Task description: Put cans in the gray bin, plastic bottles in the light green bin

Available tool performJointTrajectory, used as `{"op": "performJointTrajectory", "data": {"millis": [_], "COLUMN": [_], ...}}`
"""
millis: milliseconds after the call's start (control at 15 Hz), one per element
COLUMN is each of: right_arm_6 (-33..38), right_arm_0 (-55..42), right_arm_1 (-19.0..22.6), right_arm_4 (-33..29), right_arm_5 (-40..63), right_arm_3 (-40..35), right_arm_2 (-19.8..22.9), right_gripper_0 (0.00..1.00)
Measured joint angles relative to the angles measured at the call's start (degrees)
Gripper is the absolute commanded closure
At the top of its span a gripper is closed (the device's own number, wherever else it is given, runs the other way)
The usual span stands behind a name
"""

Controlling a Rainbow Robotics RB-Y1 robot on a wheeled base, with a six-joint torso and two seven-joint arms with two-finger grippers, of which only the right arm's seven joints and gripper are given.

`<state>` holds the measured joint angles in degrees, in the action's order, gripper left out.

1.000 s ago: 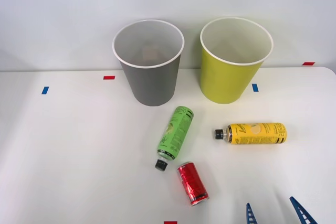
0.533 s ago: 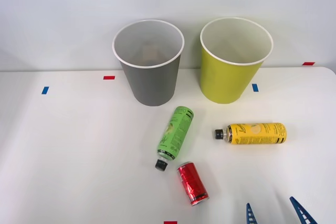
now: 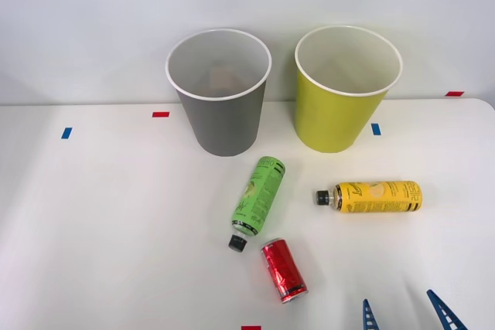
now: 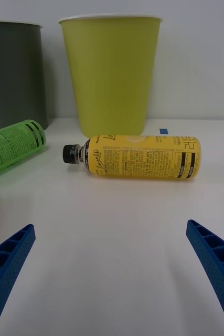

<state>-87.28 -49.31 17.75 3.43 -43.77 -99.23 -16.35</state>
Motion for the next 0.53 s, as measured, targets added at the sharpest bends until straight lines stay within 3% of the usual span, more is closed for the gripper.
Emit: {"op": "performJointTrajectory", "data": {"millis": [533], "right_arm_6": [0.0], "right_arm_0": [0.0], "right_arm_1": [0.0], "right_arm_4": [0.0], "right_arm_5": [0.0], "right_arm_3": [0.0], "right_arm_2": [0.0], "right_gripper_0": [0.0]}}
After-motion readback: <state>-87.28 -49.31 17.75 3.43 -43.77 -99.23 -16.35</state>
